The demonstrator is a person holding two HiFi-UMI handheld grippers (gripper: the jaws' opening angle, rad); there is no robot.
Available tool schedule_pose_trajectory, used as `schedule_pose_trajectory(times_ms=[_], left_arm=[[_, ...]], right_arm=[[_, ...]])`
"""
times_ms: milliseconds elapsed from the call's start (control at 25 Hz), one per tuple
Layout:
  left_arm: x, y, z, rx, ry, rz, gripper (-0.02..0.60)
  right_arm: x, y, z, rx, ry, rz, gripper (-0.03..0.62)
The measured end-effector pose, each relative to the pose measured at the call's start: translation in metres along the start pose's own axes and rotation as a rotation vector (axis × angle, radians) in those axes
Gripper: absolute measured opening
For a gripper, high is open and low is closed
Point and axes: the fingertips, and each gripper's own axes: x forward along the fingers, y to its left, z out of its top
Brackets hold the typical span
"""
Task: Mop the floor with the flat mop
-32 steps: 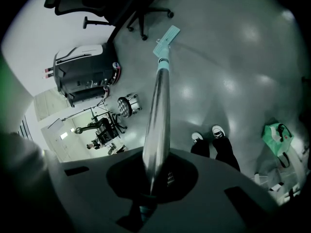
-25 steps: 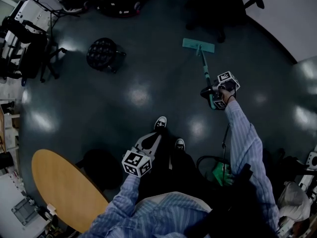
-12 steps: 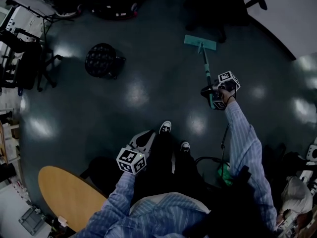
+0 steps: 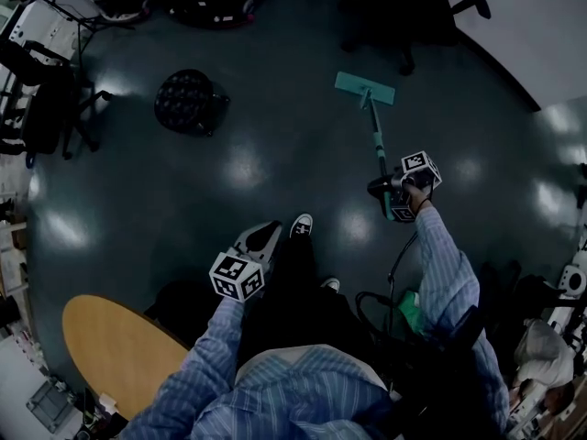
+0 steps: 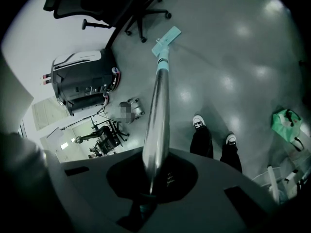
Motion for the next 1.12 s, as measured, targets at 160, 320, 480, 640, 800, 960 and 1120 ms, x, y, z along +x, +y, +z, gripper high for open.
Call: schedule_pose_trajectory(times_ms=[160,320,480,640,800,960,1120], left_arm=[[-0.01,-0.022,-0.012,0.04,-0.015,-0.01,0.018],[-0.027,-0.065,-0.032,0.067,-0.024,-0.041,0.018],[-0.043,-0.103,-0.057,0.132,-0.02,-0.07,0.018],[-0.069,-0.141,-0.092,0.108,-0.038,-0.081,0.018],[-0.097,-0.174,-0.121,0.13,-0.041,-0.084,0.018],[-0.121,-0.198,-0.131,0.132,-0.055,-0.096,0.018],[-0.127,-0.224,-0.136,0.164,-0.065,-0.109,0.018]], right_arm=[[-0.002,-0.033,-0.046,-0.003,0.02,-0.002,0.017],[-0.007,-0.081,-0.106,-0.004,0.046,-0.006,0.017],[-0.007,-0.13,-0.163,-0.016,0.069,-0.003,0.017],[-0.012,-0.178,-0.227,-0.018,0.085,-0.014,0.017],[-0.017,-0.218,-0.284,-0.016,0.103,-0.024,0.017],[-0.019,-0.25,-0.334,-0.017,0.121,-0.02,0.017],[-0.034,-0.283,-0.371,-0.035,0.139,-0.052,0.018]])
